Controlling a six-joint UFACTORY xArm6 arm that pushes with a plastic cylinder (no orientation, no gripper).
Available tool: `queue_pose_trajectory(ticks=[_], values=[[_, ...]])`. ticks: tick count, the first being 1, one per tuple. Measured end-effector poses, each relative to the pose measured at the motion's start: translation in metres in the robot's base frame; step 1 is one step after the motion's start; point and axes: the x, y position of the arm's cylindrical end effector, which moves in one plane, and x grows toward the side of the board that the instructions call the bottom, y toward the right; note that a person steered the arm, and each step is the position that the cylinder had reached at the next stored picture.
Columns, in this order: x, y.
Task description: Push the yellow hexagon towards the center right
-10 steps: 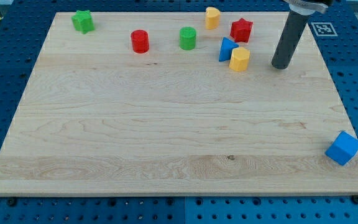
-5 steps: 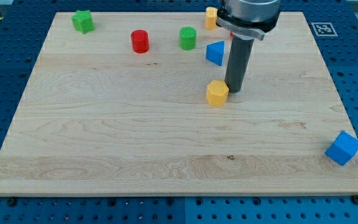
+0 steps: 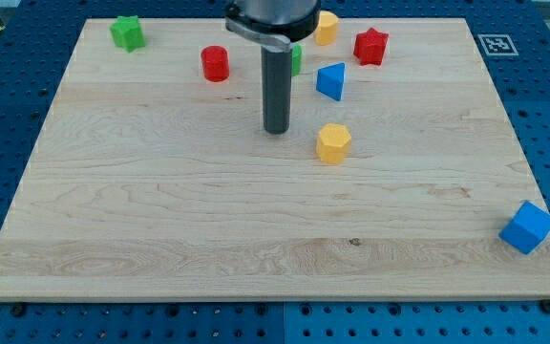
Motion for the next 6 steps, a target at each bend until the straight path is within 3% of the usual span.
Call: queue_pose_trajectory(ticks=[1, 2, 4, 5, 6], values=[[0.034, 0.048], [0.042, 0.107], [0.022, 0.055], [-0.009, 0.062], [0.012, 0.117]])
